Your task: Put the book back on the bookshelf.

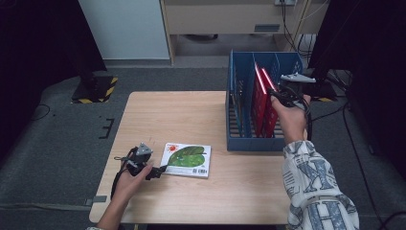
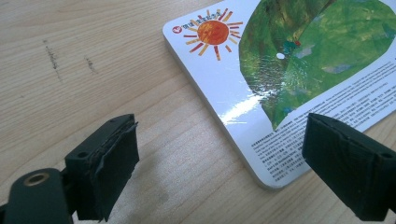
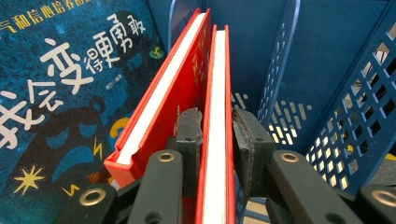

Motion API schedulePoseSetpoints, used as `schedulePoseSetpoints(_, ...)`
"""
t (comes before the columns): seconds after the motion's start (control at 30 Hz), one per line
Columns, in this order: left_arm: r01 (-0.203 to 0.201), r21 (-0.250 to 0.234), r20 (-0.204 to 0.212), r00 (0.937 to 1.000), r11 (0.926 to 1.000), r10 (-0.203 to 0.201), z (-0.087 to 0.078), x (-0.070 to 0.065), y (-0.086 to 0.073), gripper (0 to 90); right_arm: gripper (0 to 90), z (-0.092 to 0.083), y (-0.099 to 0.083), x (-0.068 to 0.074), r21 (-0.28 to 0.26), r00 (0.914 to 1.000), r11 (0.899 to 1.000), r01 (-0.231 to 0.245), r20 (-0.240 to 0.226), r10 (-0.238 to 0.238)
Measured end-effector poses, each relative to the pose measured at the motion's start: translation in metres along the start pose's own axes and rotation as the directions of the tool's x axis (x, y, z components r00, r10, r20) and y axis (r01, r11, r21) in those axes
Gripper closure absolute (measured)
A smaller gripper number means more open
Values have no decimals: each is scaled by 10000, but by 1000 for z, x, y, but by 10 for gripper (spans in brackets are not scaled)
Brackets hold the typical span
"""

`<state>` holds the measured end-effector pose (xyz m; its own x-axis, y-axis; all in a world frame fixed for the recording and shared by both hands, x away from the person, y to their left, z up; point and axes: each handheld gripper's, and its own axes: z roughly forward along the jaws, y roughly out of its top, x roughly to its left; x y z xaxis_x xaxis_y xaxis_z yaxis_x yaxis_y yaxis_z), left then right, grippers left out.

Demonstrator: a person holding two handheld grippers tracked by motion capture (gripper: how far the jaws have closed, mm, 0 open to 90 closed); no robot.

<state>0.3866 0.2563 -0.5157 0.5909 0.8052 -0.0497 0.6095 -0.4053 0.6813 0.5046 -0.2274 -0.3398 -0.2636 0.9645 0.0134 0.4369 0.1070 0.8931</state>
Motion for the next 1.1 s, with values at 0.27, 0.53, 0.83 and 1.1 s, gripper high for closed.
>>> schedulePoseSetpoints(0.27,-44,32,-5,10000,10000,44,0,0,0,102,741,4,3,0,270,10000,9996,-36,51,34)
schedulePoseSetpoints(0.53,-41,71,16,10000,10000,41,1,-1,0,102,757,7,5,3,400,10000,9992,57,69,-60)
schedulePoseSetpoints(0.83,-37,85,16,10000,10000,36,1,-1,0,102,788,7,5,5,362,9986,9993,57,530,-76)
schedulePoseSetpoints(1.1,4,74,4,10000,10000,-4,1,0,-1,102,793,8,6,5,140,9965,9997,-188,823,176)
